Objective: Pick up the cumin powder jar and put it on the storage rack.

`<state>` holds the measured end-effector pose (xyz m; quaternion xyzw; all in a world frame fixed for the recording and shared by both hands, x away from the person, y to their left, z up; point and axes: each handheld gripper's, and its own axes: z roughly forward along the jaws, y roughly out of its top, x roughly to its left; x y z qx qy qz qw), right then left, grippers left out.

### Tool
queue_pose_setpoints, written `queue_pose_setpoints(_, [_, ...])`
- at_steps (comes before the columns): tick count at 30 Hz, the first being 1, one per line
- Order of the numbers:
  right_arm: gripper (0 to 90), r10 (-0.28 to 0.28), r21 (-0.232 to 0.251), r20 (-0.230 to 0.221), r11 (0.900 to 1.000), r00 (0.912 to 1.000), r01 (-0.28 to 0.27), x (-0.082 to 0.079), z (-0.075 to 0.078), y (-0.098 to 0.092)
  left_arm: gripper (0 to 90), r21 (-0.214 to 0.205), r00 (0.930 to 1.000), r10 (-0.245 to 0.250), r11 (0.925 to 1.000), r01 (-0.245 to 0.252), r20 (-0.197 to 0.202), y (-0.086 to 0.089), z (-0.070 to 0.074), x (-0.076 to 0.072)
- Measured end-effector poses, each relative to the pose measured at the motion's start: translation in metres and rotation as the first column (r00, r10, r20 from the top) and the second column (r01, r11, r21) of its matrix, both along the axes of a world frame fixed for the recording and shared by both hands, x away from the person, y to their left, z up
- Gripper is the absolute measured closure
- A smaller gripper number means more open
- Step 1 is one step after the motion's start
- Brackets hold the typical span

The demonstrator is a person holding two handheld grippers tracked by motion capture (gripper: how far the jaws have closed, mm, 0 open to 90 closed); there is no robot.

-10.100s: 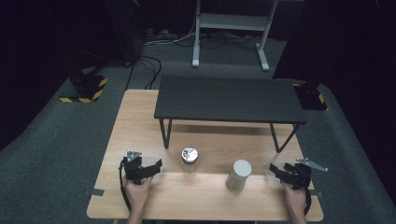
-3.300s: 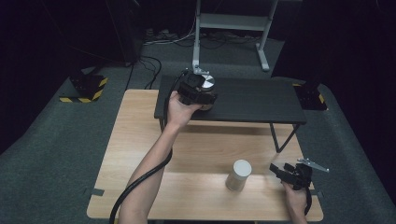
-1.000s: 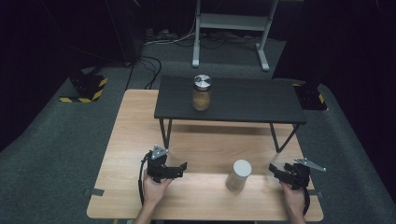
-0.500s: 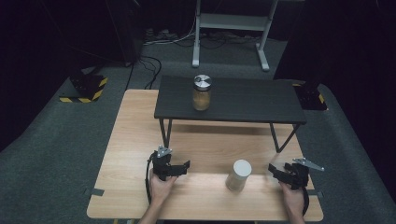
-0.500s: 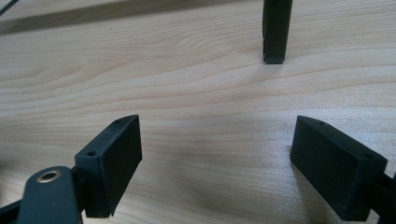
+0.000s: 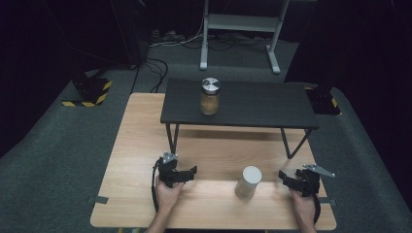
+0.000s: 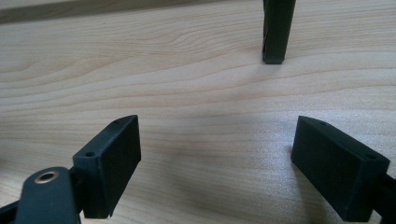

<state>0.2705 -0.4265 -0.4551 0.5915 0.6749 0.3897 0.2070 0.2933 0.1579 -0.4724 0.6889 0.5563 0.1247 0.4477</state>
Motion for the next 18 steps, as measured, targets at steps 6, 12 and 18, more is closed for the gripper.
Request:
queue_pose_setpoints(6, [15.0, 0.002, -0.004, 0.000, 1.0000, 1.0000, -0.002, 0.0002, 0.0002, 0.0005, 0.5, -0.004, 1.0000, -0.002, 1.0000, 0.002, -0.003, 0.0007, -0.0001, 0.0006])
queue_pose_setpoints(12, [14.8, 0.002, -0.009, -0.002, 1.0000, 1.0000, -0.002, 0.0004, 0.0007, 0.0017, 0.5, -0.008, 1.0000, -0.003, 1.0000, 0.003, -0.002, 0.0013, -0.0006, 0.0008])
queue_pose_setpoints(18, [14.5, 0.004, -0.014, -0.002, 0.9999, 1.0000, -0.004, 0.0006, 0.0009, 0.0024, 0.5, -0.009, 1.0000, -0.002, 1.0000, 0.002, -0.002, 0.0009, -0.0006, 0.0008])
